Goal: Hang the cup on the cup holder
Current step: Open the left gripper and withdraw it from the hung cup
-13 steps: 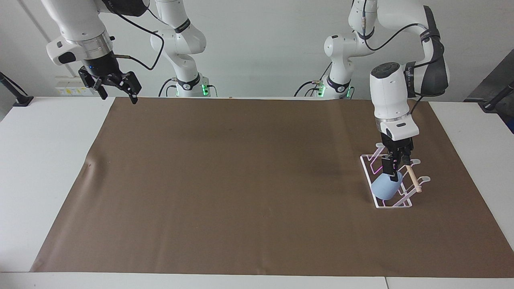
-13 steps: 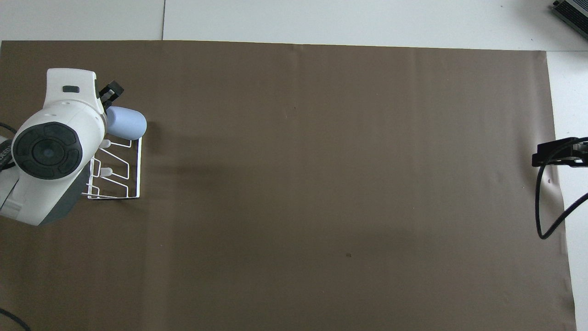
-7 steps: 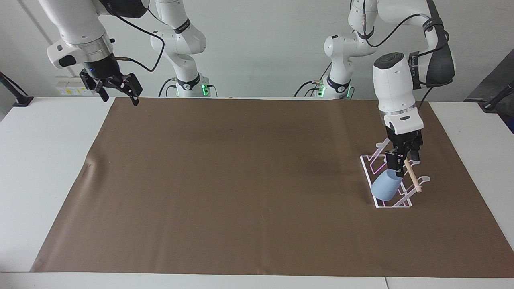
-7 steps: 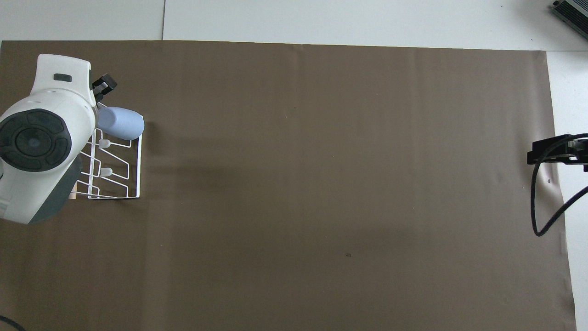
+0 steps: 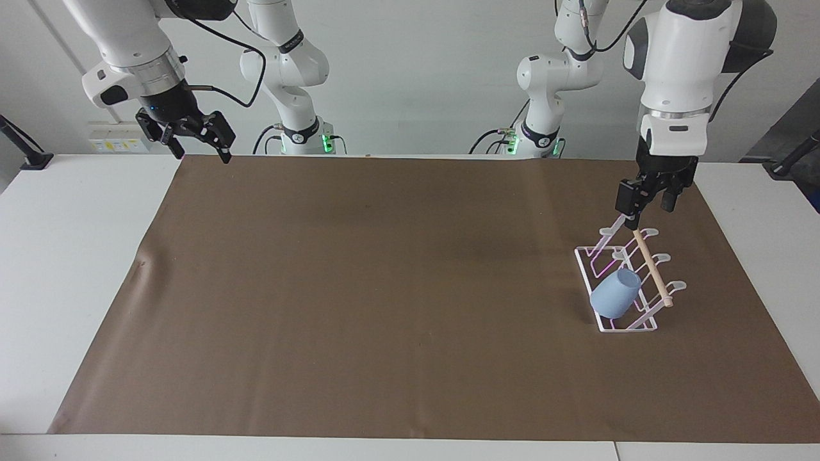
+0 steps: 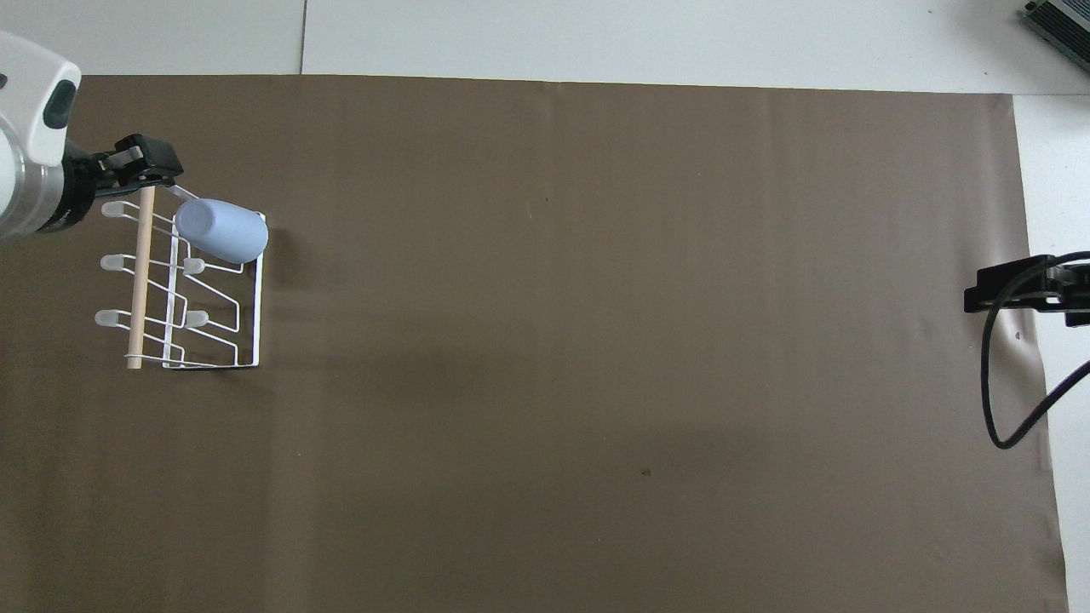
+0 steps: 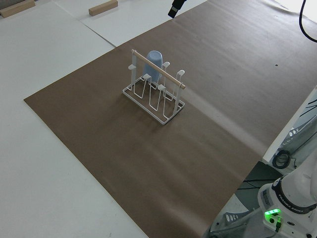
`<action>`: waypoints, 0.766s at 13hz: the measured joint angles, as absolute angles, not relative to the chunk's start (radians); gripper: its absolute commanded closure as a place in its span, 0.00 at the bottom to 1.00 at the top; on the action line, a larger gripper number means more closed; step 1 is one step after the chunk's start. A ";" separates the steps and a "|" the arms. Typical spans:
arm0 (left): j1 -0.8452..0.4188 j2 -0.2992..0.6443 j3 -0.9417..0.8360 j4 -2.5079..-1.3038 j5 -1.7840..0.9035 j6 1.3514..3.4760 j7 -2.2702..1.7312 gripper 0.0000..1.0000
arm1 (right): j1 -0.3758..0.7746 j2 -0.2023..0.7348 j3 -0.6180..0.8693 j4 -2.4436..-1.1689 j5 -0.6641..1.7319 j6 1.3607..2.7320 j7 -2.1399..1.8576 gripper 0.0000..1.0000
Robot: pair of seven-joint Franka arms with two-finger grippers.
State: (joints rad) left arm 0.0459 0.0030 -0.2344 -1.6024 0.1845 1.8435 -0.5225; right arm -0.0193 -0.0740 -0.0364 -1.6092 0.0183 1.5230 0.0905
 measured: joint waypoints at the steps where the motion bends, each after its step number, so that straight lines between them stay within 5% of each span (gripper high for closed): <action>1: 0.046 0.003 -0.233 -1.569 0.159 1.794 -0.475 0.10 | -0.018 -0.074 -0.035 -1.608 0.009 1.523 0.090 0.00; 10: 0.064 0.000 -0.219 -1.466 0.027 1.512 -0.188 0.05 | 0.007 -0.073 -0.039 -1.607 -0.023 1.523 0.101 0.00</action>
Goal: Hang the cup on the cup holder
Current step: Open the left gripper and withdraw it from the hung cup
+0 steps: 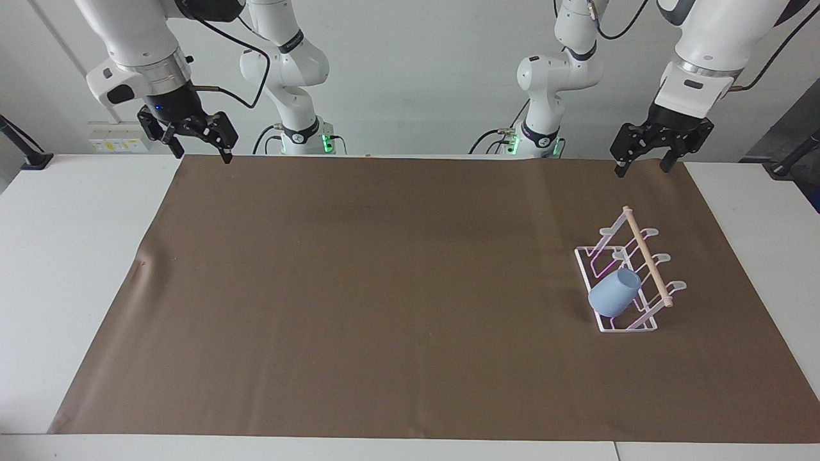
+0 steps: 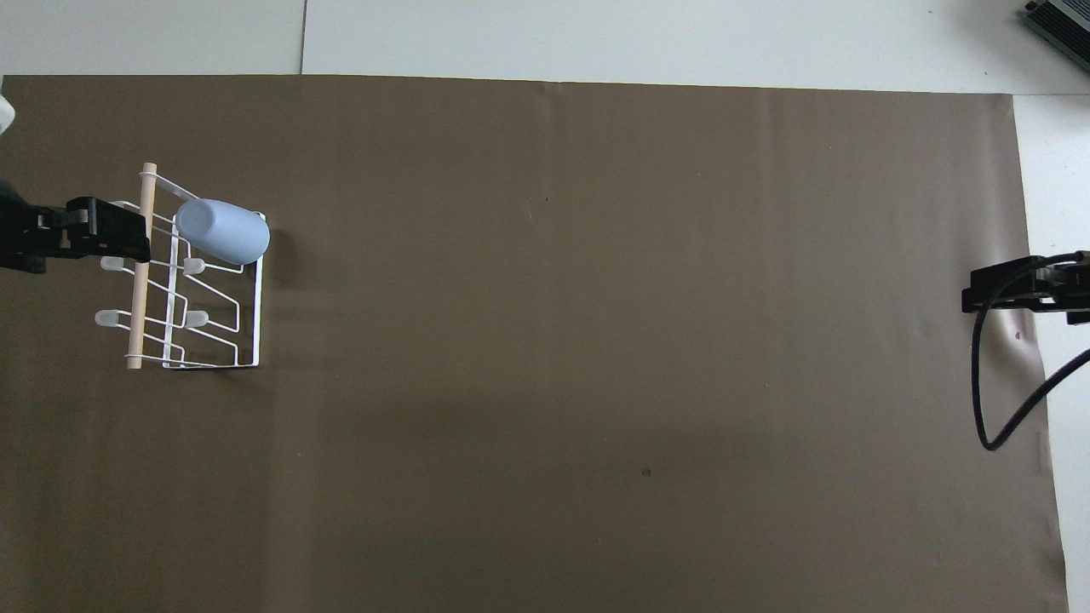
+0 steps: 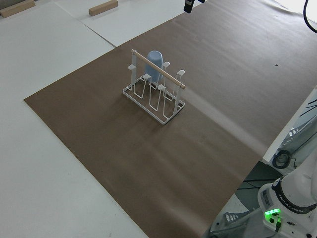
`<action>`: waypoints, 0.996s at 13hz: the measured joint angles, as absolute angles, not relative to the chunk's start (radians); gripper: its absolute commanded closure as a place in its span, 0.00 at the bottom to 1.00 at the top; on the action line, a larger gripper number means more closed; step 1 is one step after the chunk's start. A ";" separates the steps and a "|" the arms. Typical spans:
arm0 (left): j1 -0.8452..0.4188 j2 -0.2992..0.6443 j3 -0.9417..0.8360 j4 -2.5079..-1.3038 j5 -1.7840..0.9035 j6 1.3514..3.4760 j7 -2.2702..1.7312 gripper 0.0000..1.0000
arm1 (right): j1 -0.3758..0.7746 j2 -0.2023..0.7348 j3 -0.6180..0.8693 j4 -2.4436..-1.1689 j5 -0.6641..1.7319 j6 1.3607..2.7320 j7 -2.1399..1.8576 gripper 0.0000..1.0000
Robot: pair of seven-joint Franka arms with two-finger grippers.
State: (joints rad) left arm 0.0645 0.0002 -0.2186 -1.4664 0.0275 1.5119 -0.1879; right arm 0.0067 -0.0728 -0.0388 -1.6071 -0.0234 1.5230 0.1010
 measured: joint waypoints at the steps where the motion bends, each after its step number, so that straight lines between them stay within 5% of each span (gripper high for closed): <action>1: 0.065 -0.001 -0.218 -1.465 0.026 1.502 -0.172 0.03 | 0.007 -0.073 -0.039 -1.607 -0.023 1.523 0.103 0.00; 13: 0.050 -0.014 -0.173 -1.464 0.025 1.474 -0.068 0.00 | 0.009 -0.073 -0.035 -1.608 -0.024 1.533 0.138 0.00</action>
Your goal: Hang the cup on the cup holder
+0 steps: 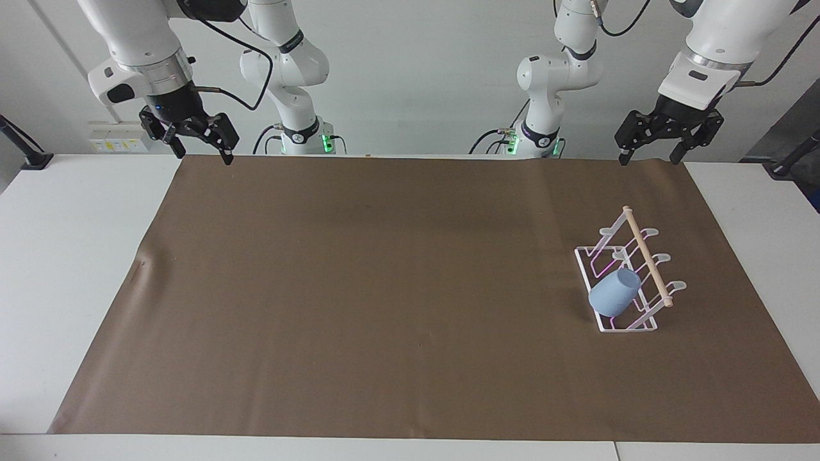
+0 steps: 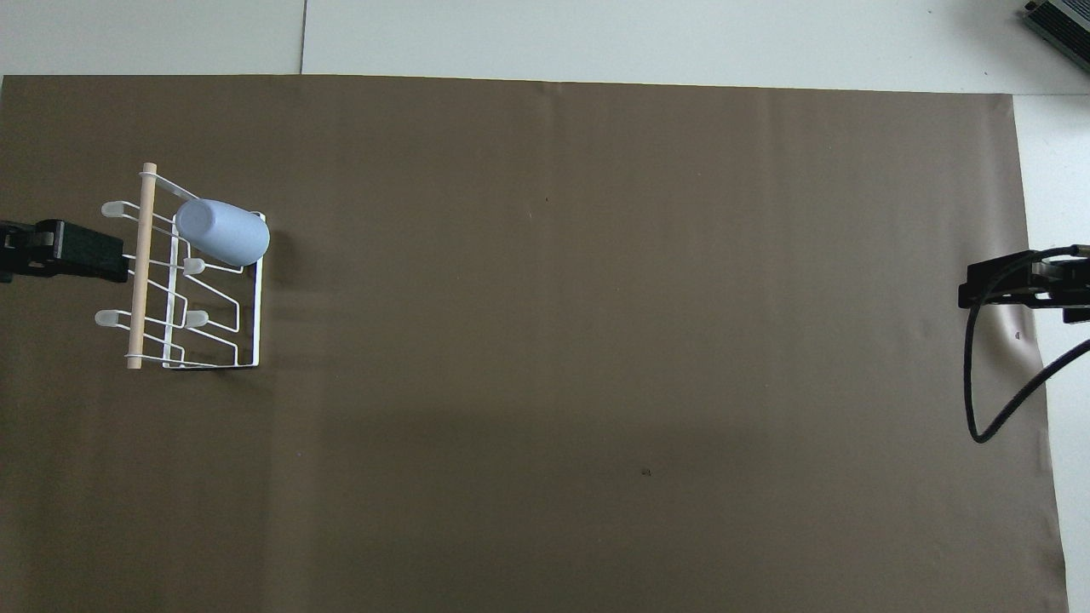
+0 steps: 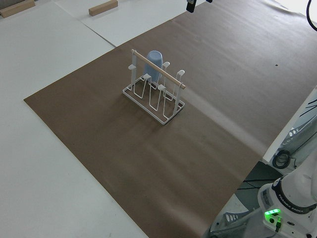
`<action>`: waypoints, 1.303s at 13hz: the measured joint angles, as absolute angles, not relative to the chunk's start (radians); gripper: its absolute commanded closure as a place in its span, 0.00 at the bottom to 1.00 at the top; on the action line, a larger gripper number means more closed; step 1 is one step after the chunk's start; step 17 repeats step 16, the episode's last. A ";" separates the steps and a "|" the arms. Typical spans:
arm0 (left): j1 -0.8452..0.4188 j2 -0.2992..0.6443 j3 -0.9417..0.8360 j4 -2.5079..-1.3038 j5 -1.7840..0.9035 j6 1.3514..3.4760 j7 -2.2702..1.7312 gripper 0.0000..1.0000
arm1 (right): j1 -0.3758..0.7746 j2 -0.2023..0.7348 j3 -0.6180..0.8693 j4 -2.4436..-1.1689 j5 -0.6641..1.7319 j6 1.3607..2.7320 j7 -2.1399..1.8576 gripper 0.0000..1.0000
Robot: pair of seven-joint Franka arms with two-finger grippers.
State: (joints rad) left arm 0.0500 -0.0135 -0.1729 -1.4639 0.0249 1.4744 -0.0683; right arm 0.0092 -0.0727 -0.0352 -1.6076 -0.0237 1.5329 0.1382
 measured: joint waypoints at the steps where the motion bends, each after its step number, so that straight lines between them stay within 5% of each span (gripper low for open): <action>1: 0.008 -0.014 -0.123 -1.464 0.024 1.470 -0.066 0.00 | 0.009 -0.073 -0.035 -1.608 -0.024 1.533 0.141 0.00; 5: -0.083 -0.021 -0.027 -1.465 0.018 1.453 -0.004 0.00 | 0.010 -0.073 -0.034 -1.608 -0.024 1.534 0.142 0.00; 17: -0.087 -0.037 -0.015 -1.489 0.018 1.440 0.034 0.00 | 0.008 -0.072 -0.036 -1.613 -0.024 1.534 0.143 0.00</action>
